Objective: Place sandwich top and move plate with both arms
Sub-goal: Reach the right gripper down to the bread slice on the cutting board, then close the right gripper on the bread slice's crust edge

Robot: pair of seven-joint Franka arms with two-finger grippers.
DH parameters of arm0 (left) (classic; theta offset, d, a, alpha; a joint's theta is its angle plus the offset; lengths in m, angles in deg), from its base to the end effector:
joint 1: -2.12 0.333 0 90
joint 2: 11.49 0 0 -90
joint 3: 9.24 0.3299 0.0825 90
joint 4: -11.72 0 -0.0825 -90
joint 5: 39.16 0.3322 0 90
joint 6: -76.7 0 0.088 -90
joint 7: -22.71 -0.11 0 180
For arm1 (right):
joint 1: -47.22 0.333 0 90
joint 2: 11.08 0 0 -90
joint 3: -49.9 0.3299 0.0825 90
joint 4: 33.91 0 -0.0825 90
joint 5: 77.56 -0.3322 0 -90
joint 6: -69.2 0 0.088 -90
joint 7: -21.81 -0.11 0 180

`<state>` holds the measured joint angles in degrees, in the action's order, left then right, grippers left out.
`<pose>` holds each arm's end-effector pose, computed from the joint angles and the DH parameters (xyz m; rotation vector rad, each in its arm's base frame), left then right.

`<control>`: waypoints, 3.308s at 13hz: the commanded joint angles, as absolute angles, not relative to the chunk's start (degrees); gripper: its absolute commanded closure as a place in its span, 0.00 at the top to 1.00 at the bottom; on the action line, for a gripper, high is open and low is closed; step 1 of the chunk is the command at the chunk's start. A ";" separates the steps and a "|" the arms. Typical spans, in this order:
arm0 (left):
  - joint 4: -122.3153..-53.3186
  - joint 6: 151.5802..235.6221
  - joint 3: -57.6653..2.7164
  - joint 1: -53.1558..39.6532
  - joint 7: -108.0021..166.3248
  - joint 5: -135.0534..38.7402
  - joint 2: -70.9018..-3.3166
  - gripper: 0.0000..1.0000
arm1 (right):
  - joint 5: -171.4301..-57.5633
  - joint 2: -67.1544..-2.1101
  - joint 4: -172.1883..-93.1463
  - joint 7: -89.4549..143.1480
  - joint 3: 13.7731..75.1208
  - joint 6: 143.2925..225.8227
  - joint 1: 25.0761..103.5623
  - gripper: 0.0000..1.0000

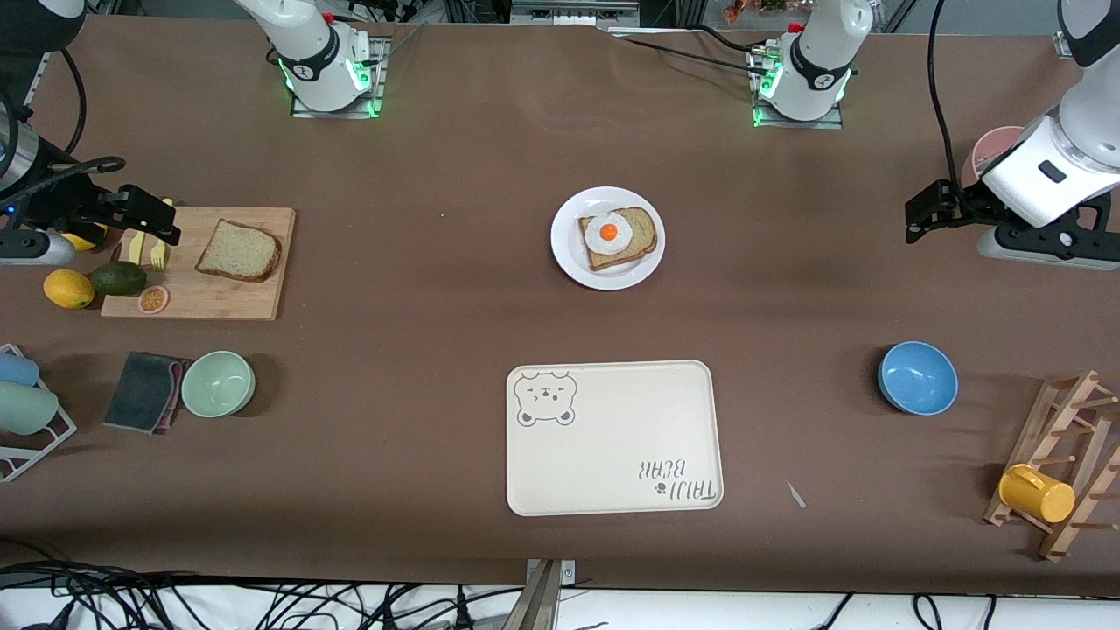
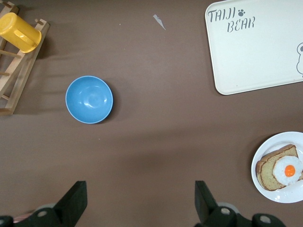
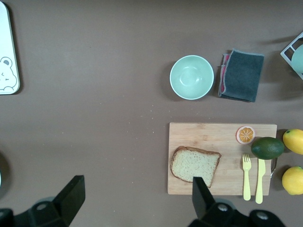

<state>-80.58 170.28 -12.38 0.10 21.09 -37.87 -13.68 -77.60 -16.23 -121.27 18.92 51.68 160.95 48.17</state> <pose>0.5171 -0.0437 0.6044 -3.1151 0.1870 0.0237 0.5332 0.0247 0.6109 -3.1387 0.0046 0.0210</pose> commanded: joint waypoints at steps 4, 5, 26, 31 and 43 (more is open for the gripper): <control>-78.63 168.90 -12.40 0.37 20.25 -38.46 -14.48 1.00 | -77.21 -17.06 -126.17 18.74 52.01 162.26 48.63 0.99; -78.63 168.99 -12.40 0.37 20.25 -38.46 -14.48 1.00 | -76.34 -16.27 -129.76 18.74 52.09 165.76 48.63 0.99; -78.63 168.90 -12.40 0.37 20.34 -38.46 -14.48 1.00 | -44.97 -26.18 -160.82 -16.15 53.25 191.45 52.58 0.81; -78.54 168.90 -12.40 0.37 20.34 -38.46 -14.56 1.00 | -44.16 -27.16 -163.72 -16.15 51.30 195.76 52.32 0.68; -78.63 167.32 -12.75 0.28 20.34 -38.46 -14.48 1.00 | -44.16 -28.83 -165.66 -16.24 50.95 197.43 52.32 0.46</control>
<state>-80.54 168.74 -12.50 0.07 21.09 -37.87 -13.70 -45.45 -28.56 -164.89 -15.36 51.08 196.06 52.53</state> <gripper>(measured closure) 0.000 0.542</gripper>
